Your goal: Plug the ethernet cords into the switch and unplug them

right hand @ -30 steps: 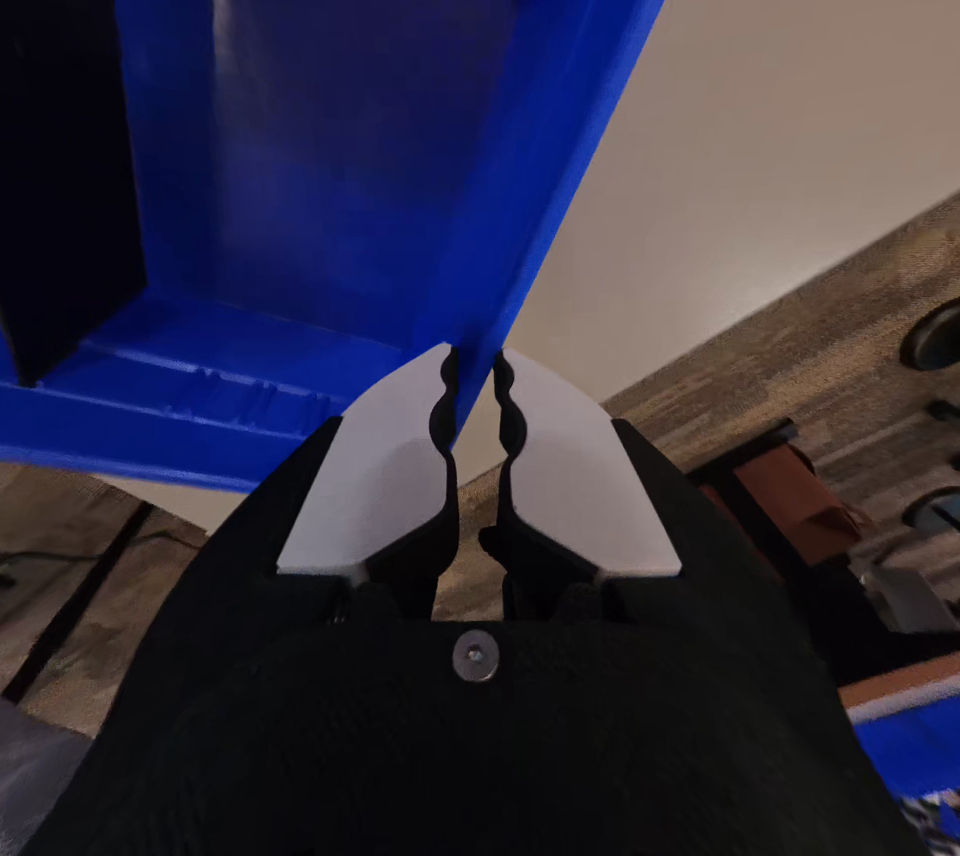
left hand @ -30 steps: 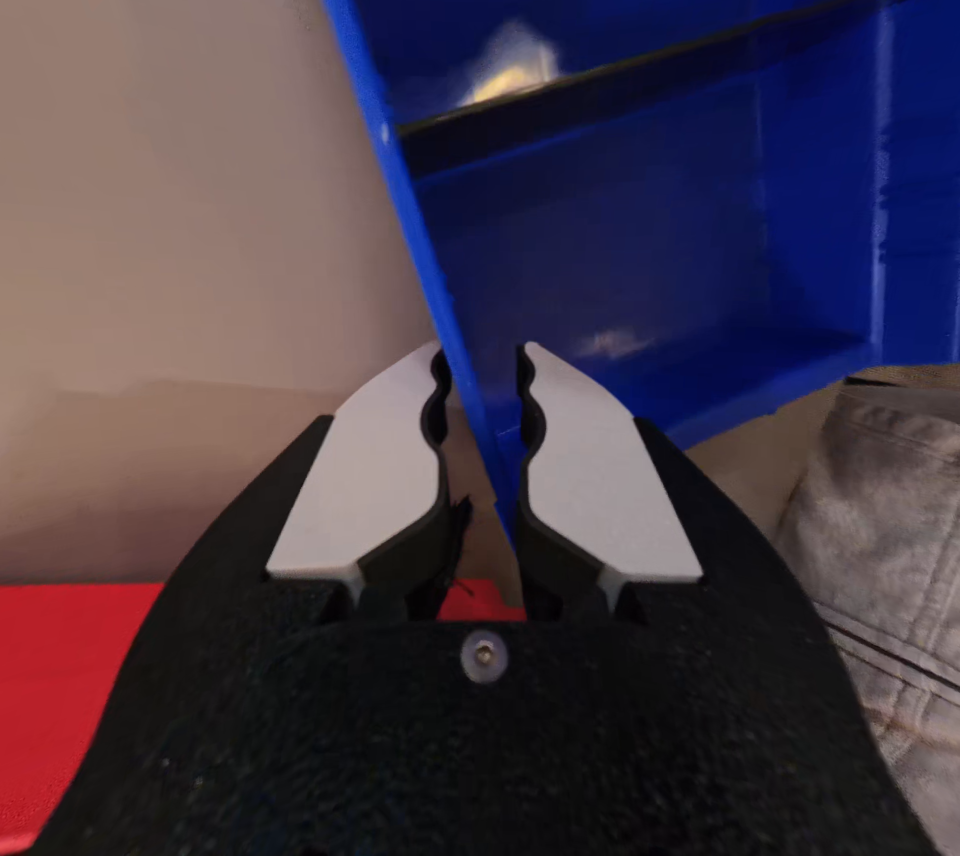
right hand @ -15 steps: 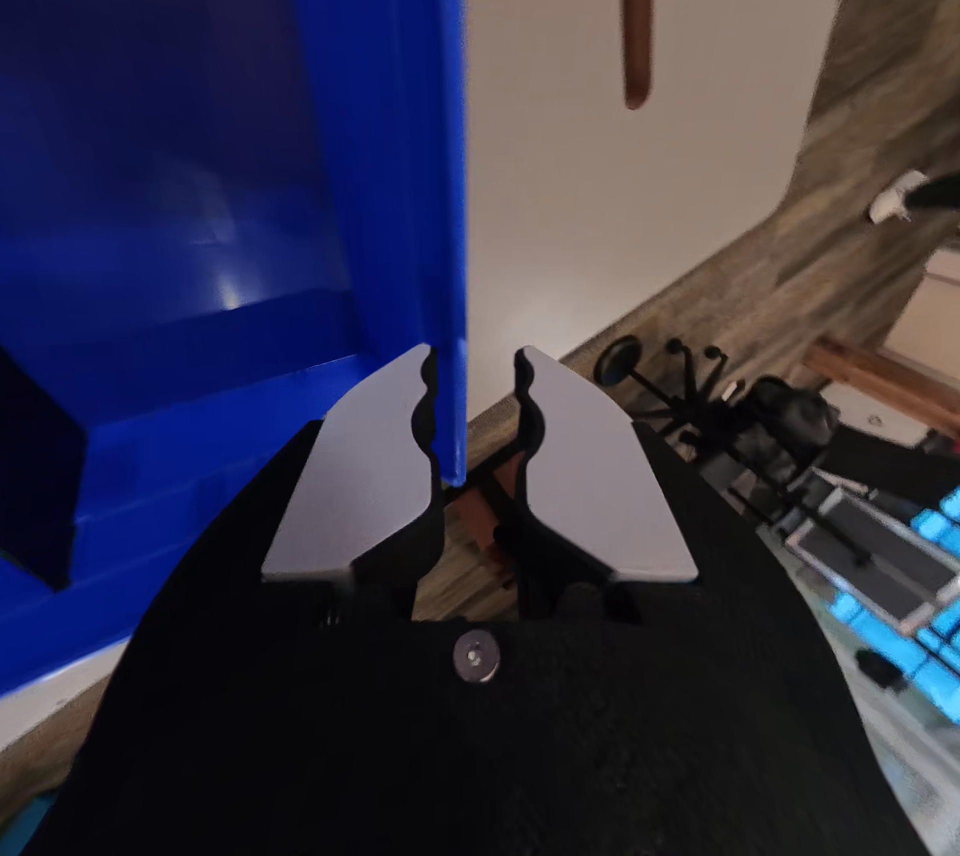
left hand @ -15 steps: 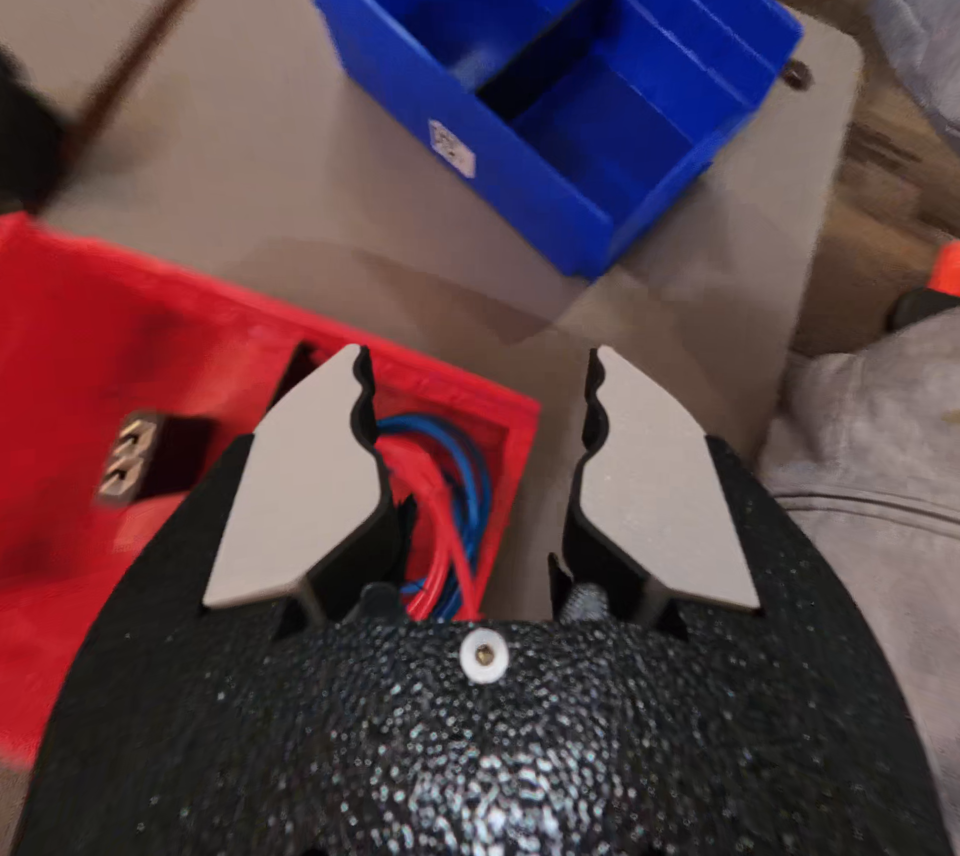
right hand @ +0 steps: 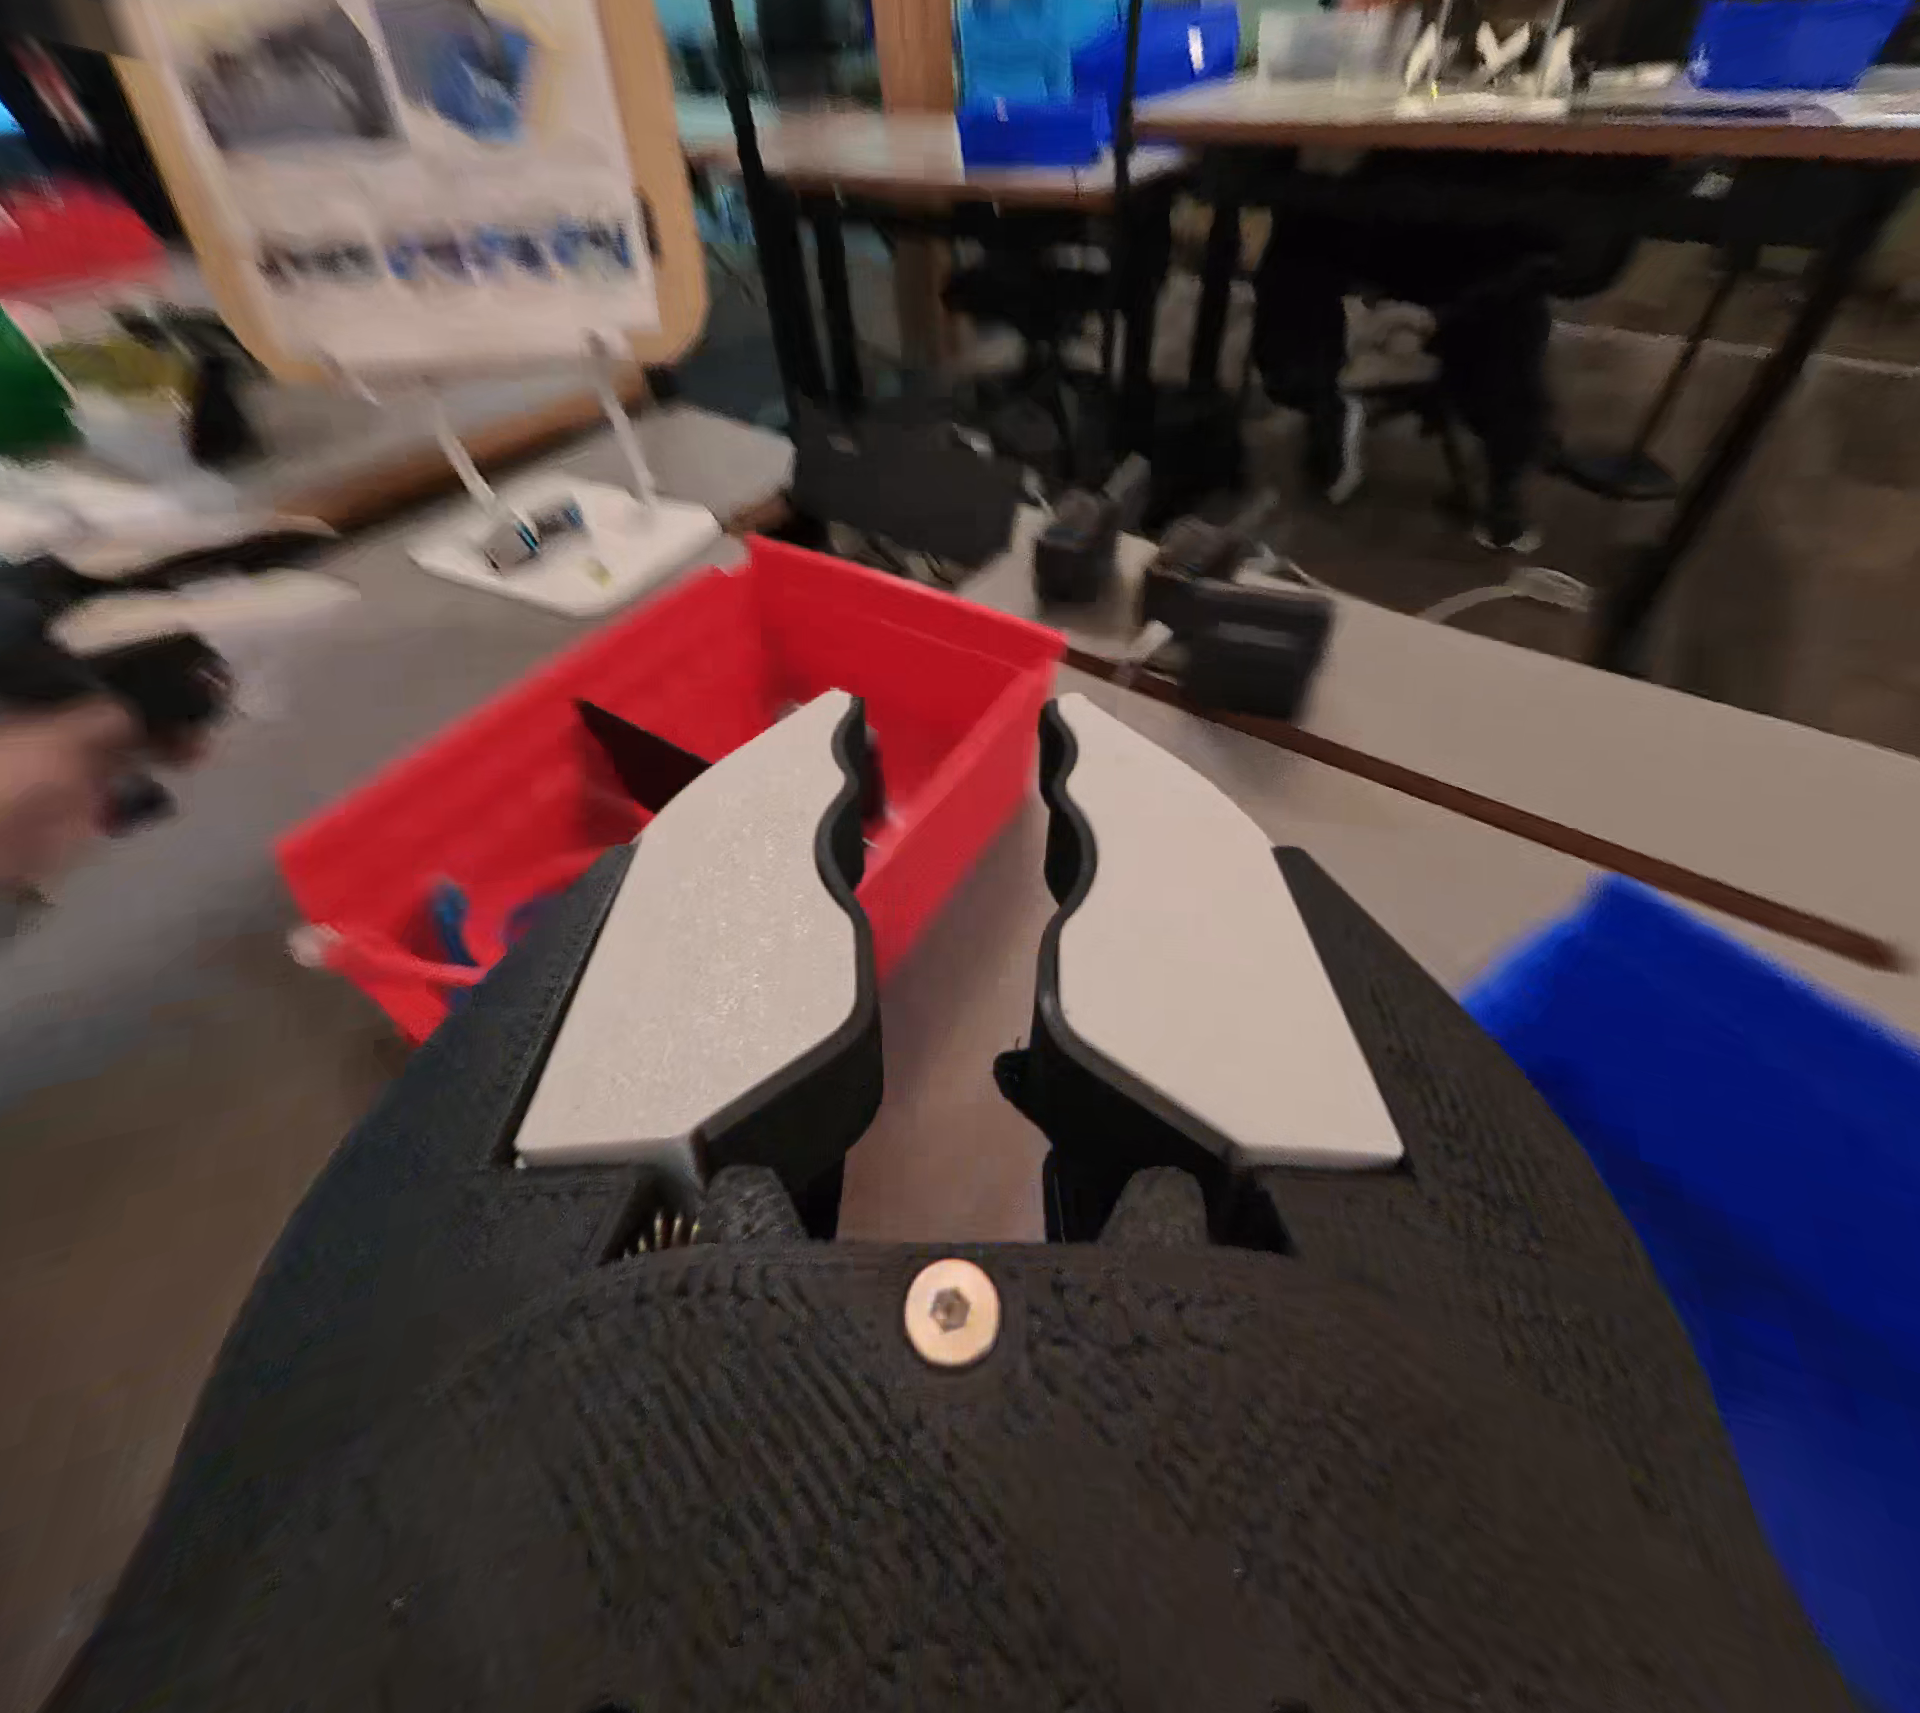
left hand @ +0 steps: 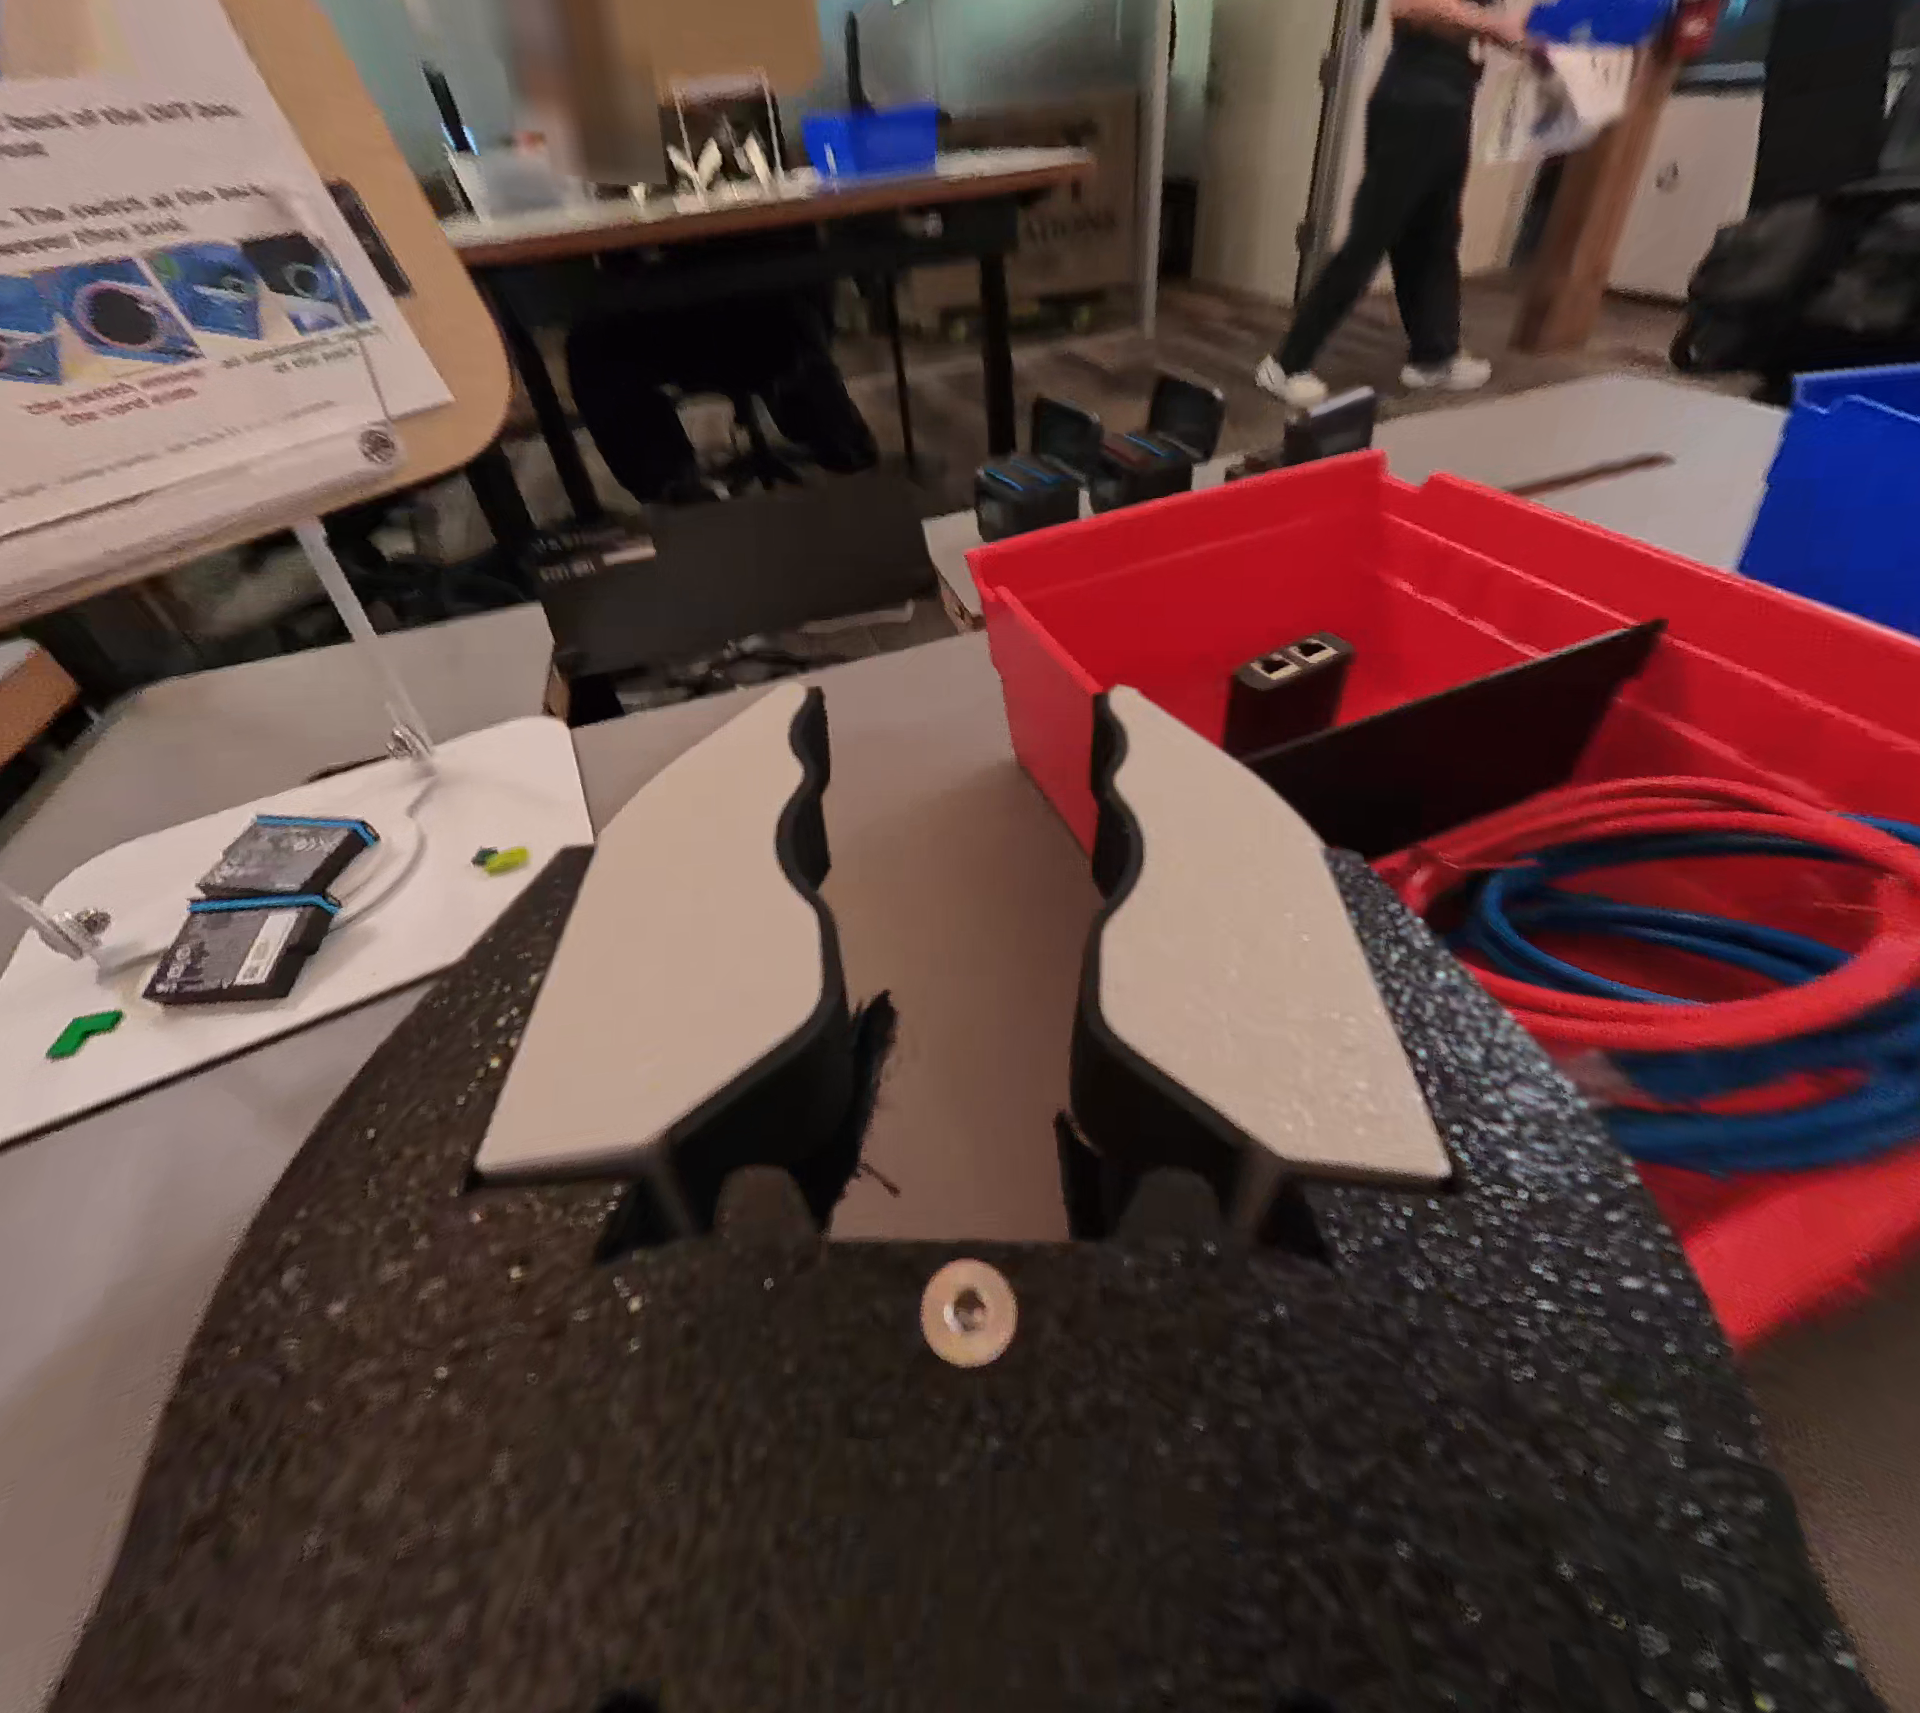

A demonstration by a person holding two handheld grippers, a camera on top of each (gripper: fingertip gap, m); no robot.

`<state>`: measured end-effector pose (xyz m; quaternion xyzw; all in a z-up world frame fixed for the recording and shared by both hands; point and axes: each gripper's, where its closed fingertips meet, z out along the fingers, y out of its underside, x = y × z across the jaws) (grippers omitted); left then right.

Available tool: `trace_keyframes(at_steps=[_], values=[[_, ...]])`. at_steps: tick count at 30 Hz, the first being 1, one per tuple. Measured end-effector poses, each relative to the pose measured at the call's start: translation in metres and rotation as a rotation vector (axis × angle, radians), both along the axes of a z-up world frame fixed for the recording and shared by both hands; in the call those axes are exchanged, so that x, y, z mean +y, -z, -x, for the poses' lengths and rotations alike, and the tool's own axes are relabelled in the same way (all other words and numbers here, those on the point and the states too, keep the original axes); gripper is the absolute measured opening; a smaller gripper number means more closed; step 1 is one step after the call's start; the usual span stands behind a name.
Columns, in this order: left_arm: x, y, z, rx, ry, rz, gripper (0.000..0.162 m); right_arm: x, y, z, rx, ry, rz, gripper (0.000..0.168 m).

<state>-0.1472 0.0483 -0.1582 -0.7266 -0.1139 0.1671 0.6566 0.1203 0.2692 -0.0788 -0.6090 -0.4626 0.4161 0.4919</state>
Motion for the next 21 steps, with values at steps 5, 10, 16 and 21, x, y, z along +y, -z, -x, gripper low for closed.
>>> trace_keyframes(at_steps=[5,10,16,21], values=[[0.012,0.034,0.026,0.069,-0.071,-0.027,0.044,-0.024,0.05,0.035,0.197,0.204,-0.03,0.026],[0.022,0.051,0.024,-0.045,-0.008,-0.111,0.045,-0.018,0.082,0.038,0.188,0.342,-0.241,0.021],[0.023,0.043,0.008,-0.022,0.029,-0.203,0.042,0.0,0.103,0.02,0.127,0.437,-0.242,0.019],[0.026,0.038,0.003,0.03,0.032,-0.199,0.041,0.01,0.109,0.013,0.045,0.516,-0.321,0.017]])
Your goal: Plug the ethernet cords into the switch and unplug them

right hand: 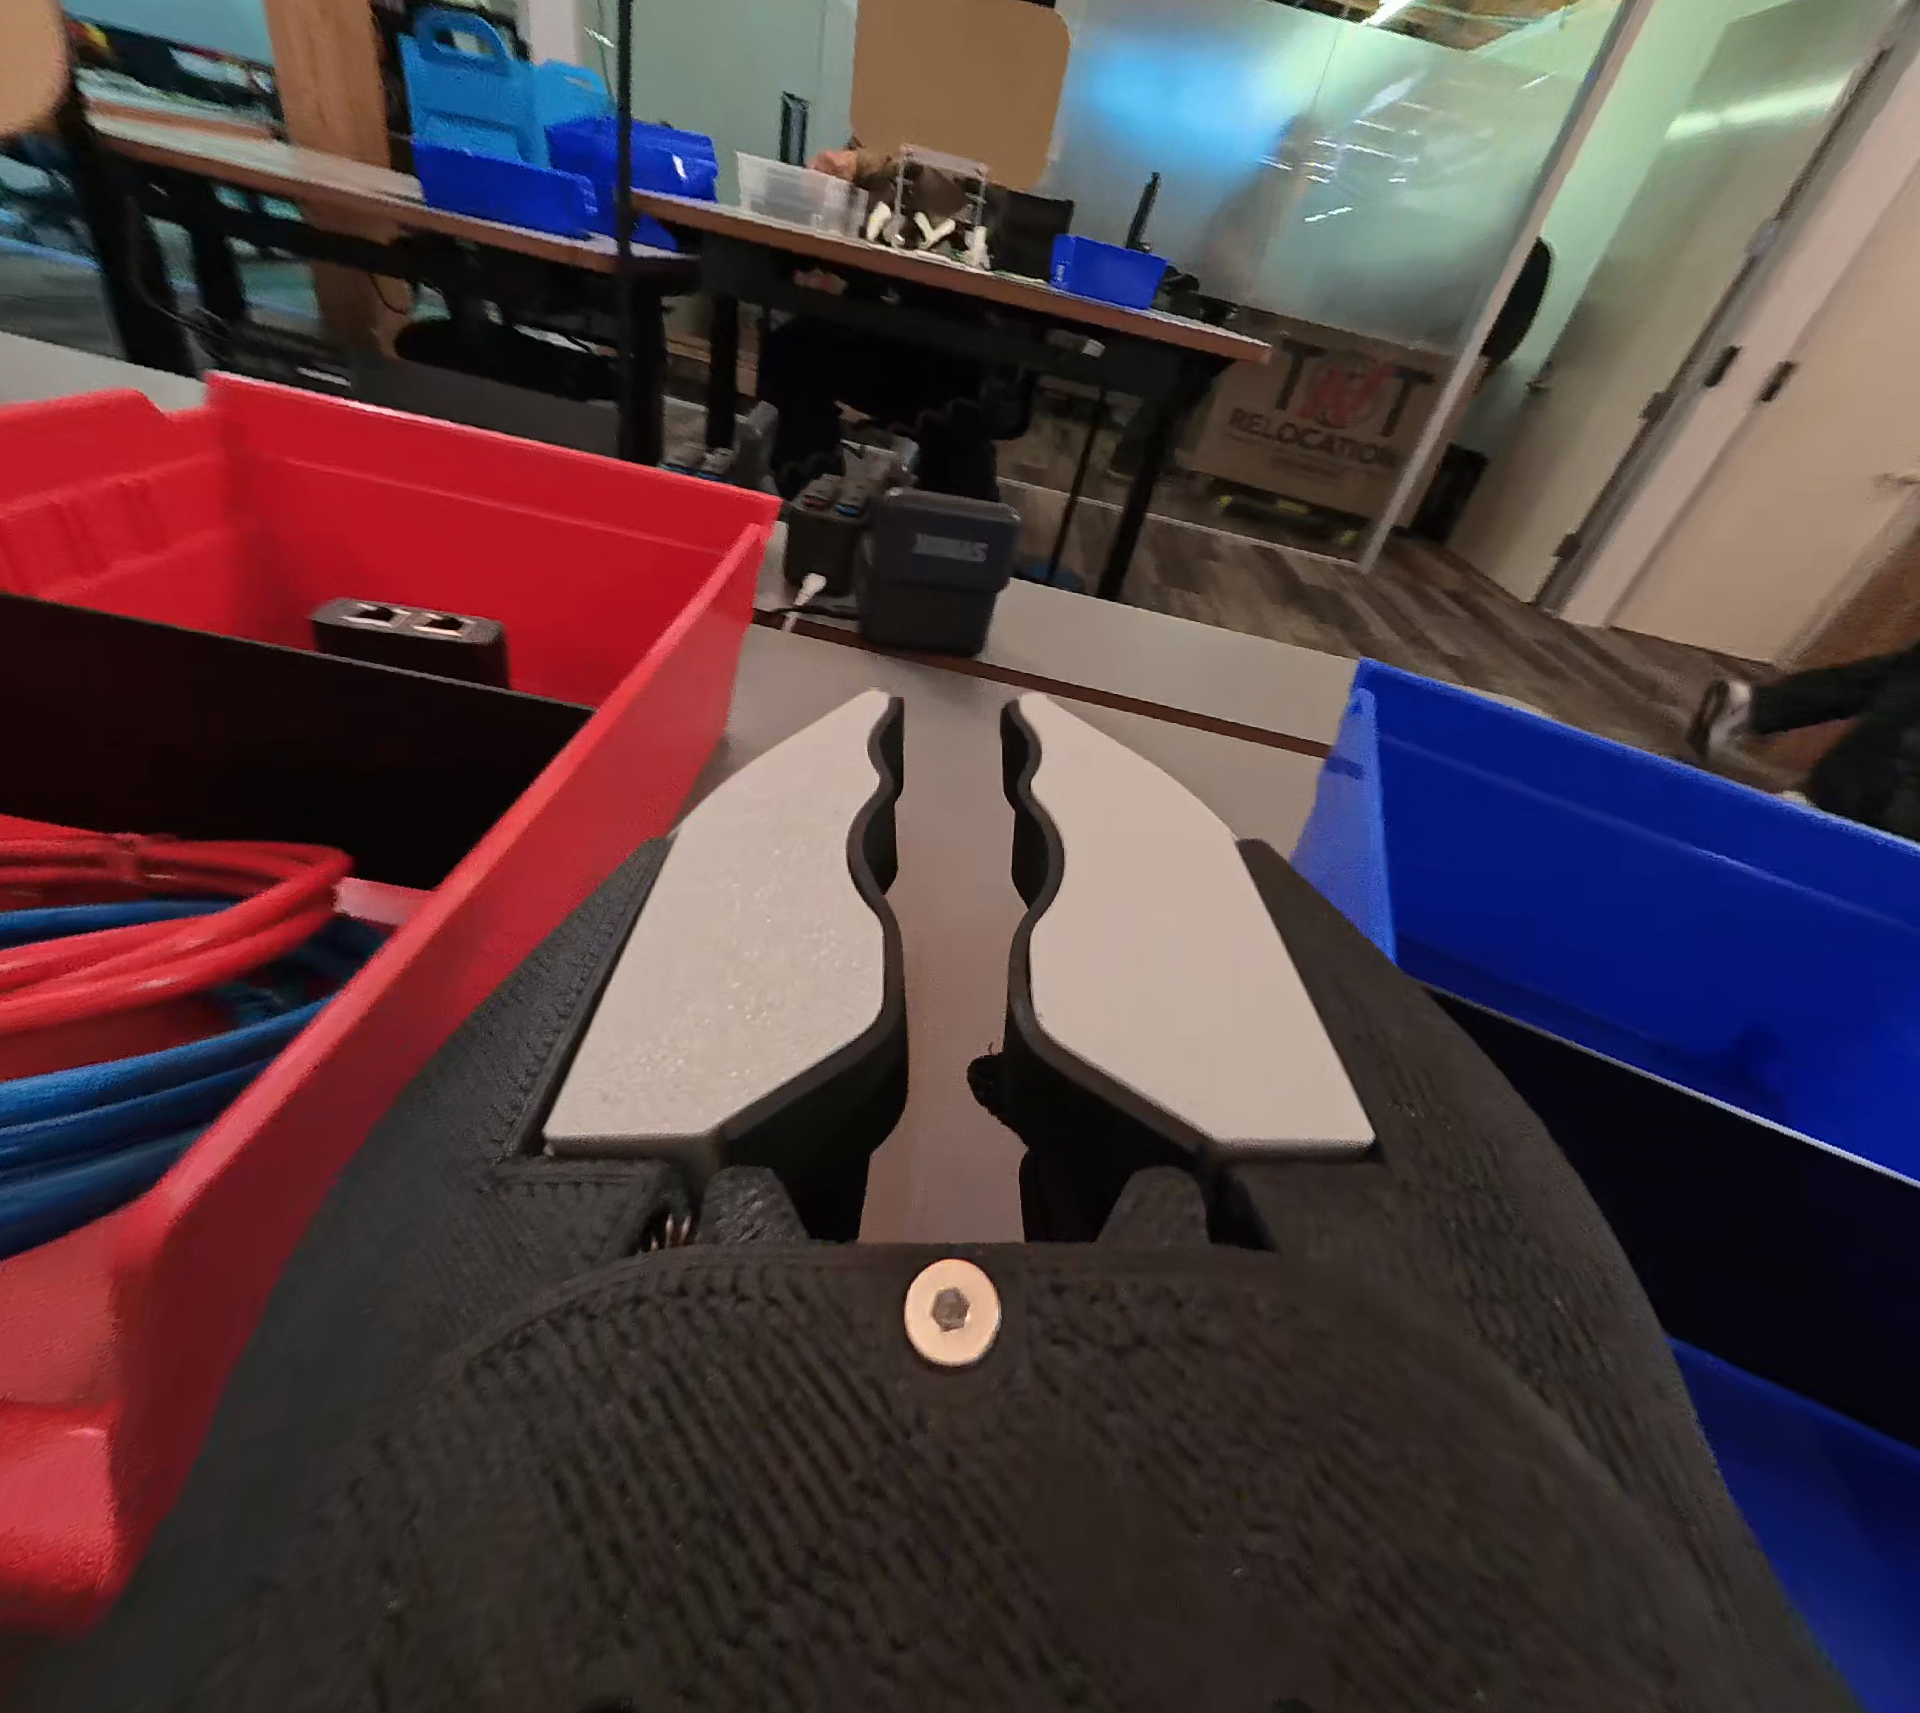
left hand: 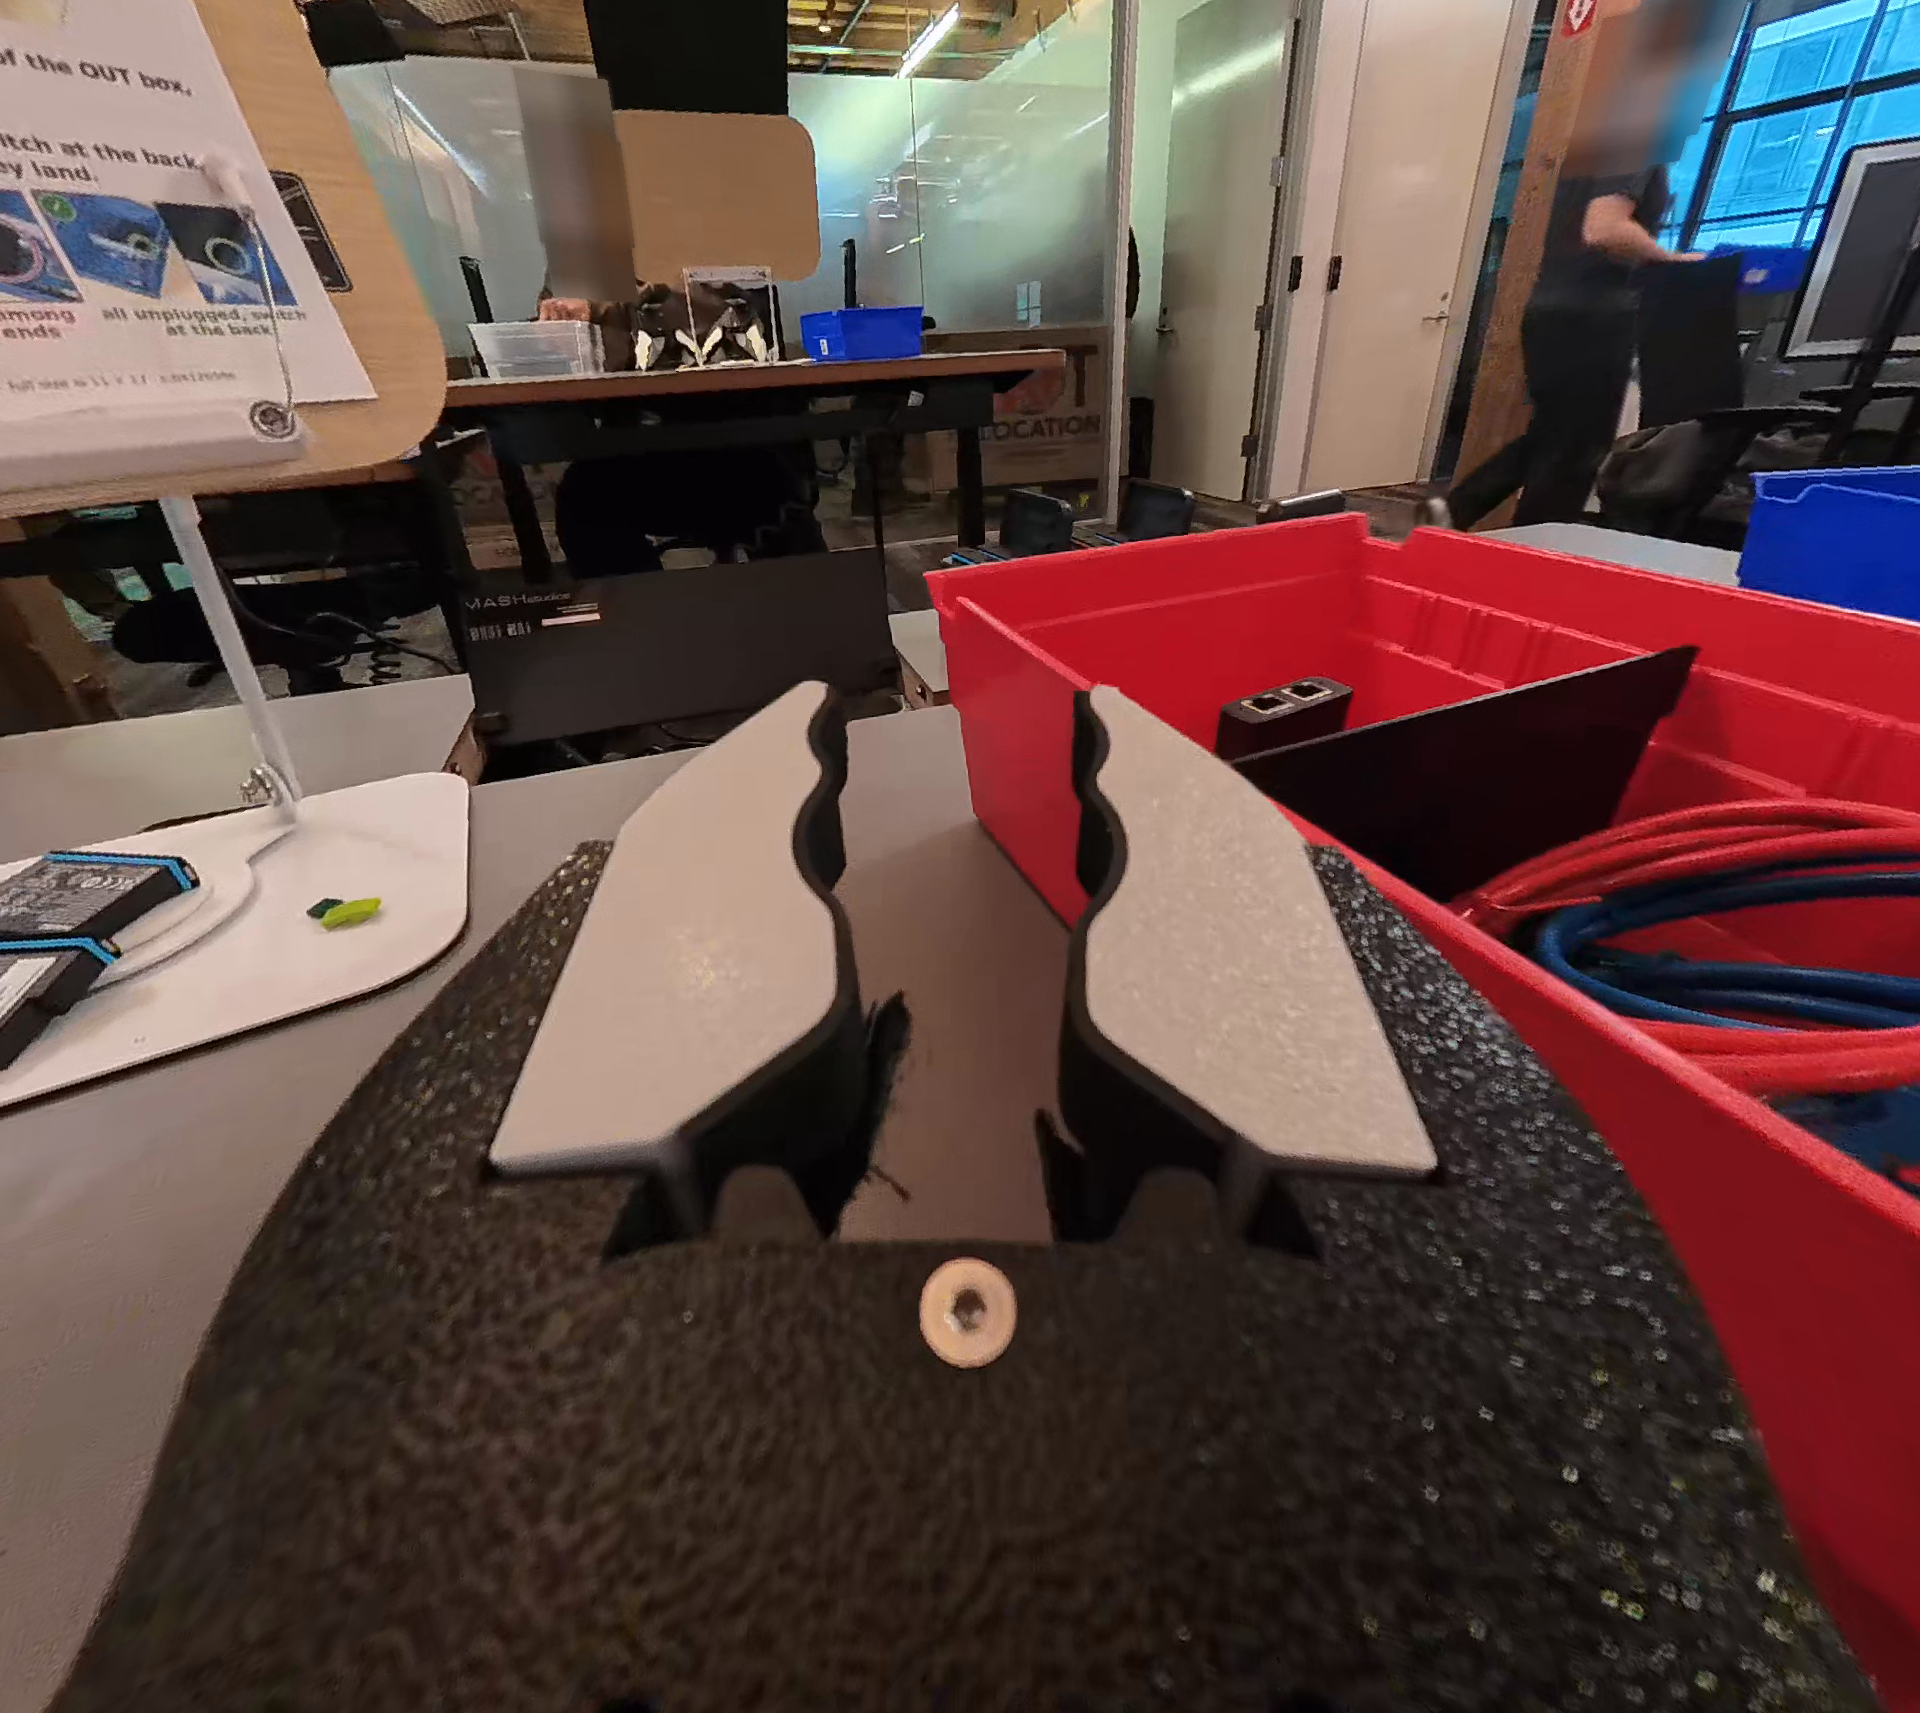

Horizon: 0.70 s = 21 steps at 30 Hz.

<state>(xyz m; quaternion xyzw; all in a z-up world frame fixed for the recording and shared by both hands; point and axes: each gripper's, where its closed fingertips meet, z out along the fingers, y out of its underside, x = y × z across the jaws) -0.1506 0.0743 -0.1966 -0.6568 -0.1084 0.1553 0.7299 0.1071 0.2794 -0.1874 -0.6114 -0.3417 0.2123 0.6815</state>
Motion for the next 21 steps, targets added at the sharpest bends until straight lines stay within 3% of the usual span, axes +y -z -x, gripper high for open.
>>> trace_keyframes(at_steps=[3,6,11,15,21], values=[[0.002,0.007,0.0,-0.011,0.001,0.02,0.041,0.004,-0.005,-0.006,-0.012,0.038,-0.042,0.016],[0.002,0.028,0.01,-0.073,-0.044,0.146,0.042,-0.004,-0.011,-0.003,0.004,0.001,-0.069,0.015],[-0.002,0.056,0.023,-0.216,-0.065,0.294,0.054,-0.019,-0.013,0.006,0.011,-0.08,-0.037,0.015],[-0.012,0.056,0.044,-0.175,-0.171,0.303,0.05,-0.026,-0.015,0.009,0.027,-0.107,-0.03,0.015],[-0.012,0.058,0.045,-0.15,-0.178,0.324,0.051,-0.023,0.014,0.022,-0.06,-0.113,-0.008,0.015]])
